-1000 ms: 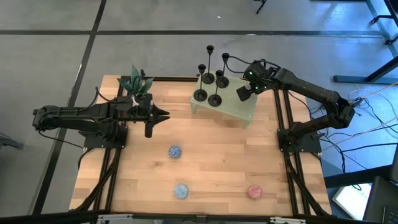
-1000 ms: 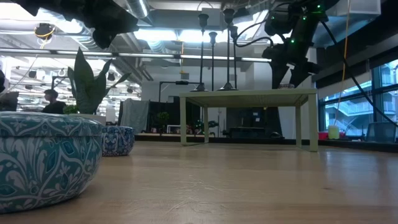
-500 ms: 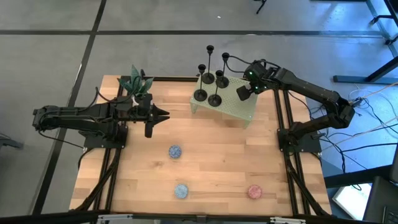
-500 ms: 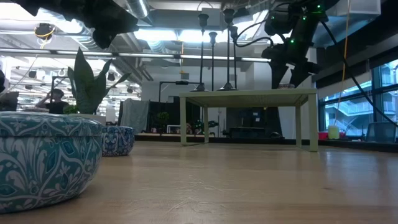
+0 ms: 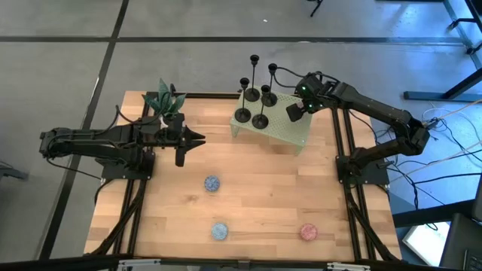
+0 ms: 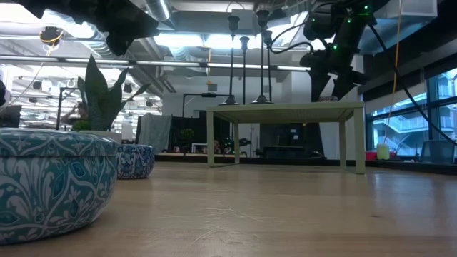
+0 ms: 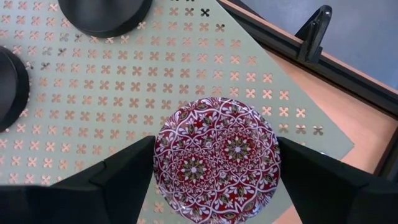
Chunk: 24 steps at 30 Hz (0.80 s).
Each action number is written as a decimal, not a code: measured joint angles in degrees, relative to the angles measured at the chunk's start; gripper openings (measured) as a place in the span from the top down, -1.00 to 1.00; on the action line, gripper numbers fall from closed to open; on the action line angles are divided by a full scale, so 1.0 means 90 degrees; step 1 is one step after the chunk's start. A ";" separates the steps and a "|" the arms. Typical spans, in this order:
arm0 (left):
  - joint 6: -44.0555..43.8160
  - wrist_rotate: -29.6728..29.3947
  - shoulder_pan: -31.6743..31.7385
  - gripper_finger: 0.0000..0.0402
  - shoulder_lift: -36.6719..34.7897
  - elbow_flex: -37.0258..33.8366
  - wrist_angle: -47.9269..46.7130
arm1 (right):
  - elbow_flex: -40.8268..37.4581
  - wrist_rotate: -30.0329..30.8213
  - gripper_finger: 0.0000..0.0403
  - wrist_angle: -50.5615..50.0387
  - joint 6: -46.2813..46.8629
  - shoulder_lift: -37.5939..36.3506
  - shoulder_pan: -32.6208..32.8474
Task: Pick & Place candle stick holders
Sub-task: Put the red scented candle on the shelf
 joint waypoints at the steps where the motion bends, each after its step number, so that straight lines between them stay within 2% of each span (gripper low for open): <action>1: 0.0000 0.0000 -0.0002 0.57 0.0000 0.0000 0.0000 | 0.0000 -0.0012 -0.63 0.0006 0.0000 0.0001 0.0000; 17: 0.0000 0.0000 0.0000 0.57 -0.0002 0.0000 0.0000 | 0.0000 -0.0188 -0.63 -0.0044 -0.0338 -0.0012 0.0000; 24: 0.0000 0.0000 -0.0001 0.57 -0.0002 0.0000 0.0002 | 0.0000 -0.0260 -0.63 -0.0063 -0.0500 -0.0513 0.0000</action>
